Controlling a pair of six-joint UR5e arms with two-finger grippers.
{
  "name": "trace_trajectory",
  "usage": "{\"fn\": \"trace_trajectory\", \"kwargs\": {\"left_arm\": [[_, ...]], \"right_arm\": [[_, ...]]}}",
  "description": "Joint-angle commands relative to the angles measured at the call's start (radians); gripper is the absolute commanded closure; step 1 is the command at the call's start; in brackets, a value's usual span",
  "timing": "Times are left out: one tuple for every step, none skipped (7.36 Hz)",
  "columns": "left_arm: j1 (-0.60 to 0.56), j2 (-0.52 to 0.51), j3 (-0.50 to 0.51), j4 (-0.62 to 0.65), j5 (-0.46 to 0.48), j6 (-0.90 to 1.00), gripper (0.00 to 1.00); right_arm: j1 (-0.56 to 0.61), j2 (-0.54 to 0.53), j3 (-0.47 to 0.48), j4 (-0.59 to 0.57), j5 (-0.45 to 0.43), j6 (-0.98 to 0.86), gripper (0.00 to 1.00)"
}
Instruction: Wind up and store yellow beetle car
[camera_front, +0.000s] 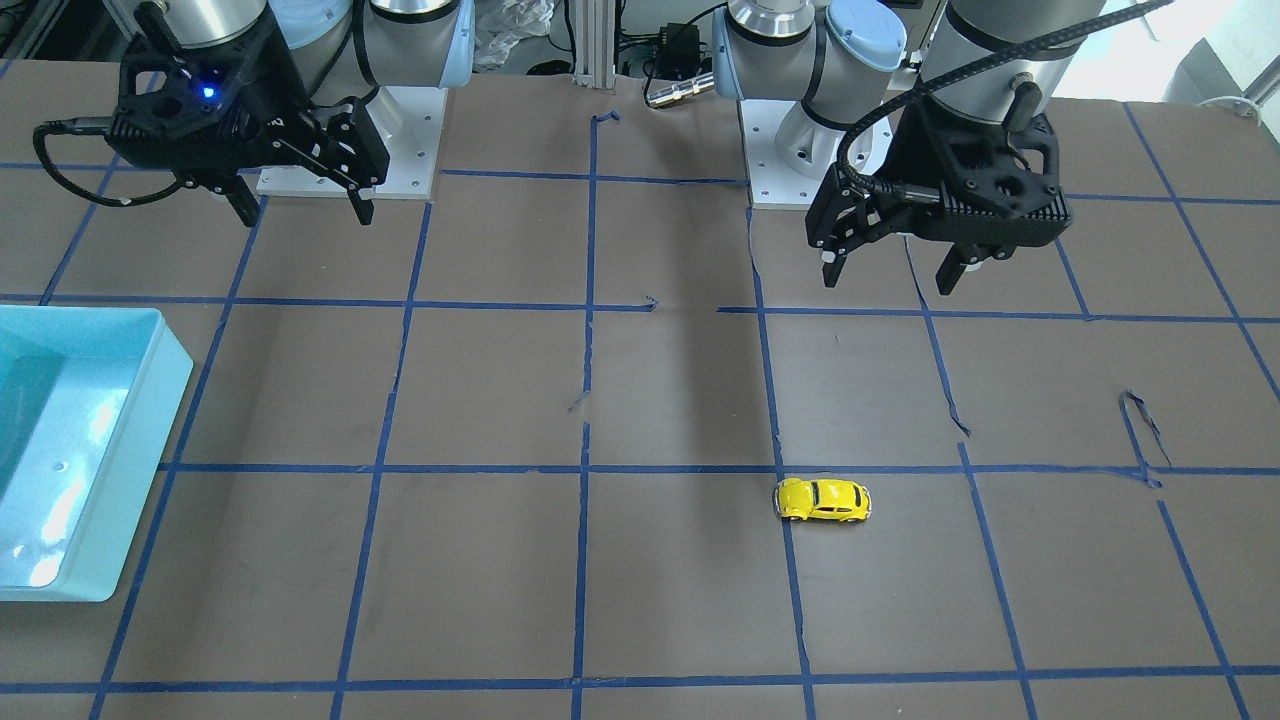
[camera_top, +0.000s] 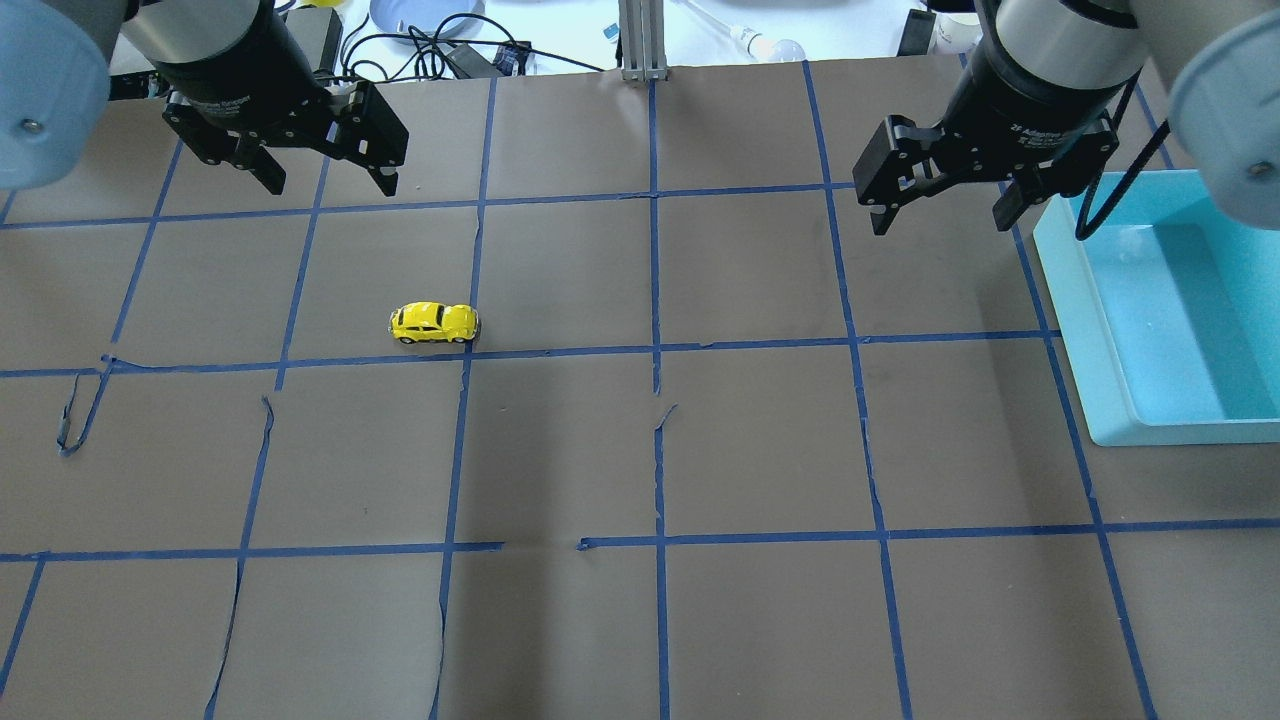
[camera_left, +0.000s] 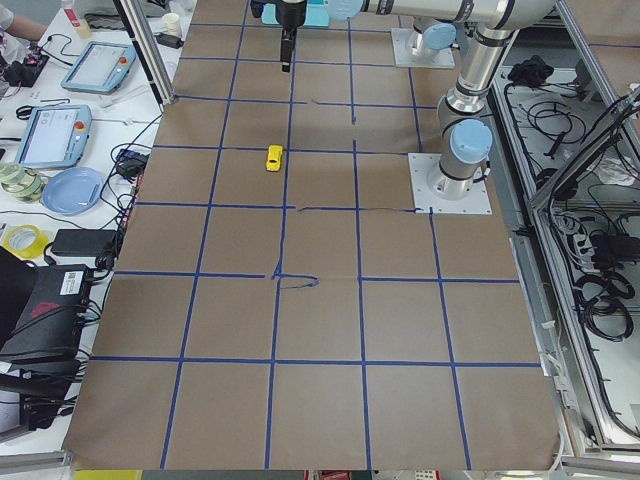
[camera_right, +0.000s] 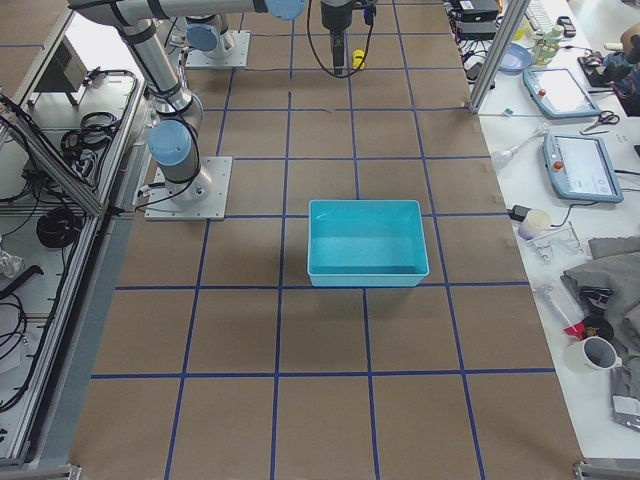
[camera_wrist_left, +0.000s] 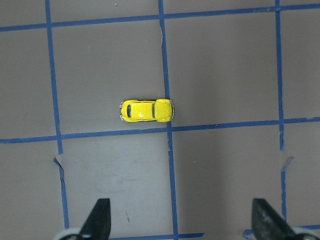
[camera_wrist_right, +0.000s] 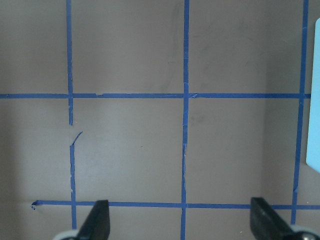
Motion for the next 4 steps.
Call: {"fn": "trace_trajectory", "kwargs": {"left_arm": [[0.013, 0.001, -0.002, 0.003, -0.001, 0.001, 0.00], [0.014, 0.001, 0.003, 0.001, -0.001, 0.007, 0.00], [0.023, -0.001, -0.008, 0.001, -0.001, 0.019, 0.00], [0.045, -0.002, -0.008, 0.001, -0.007, 0.021, 0.00]], "right_arm": [[0.000, 0.000, 0.000, -0.001, 0.001, 0.000, 0.00], [0.000, 0.000, 0.000, -0.001, 0.001, 0.000, 0.00], [0.000, 0.000, 0.000, -0.001, 0.001, 0.000, 0.00], [0.000, 0.000, 0.000, -0.001, 0.001, 0.000, 0.00]]}}
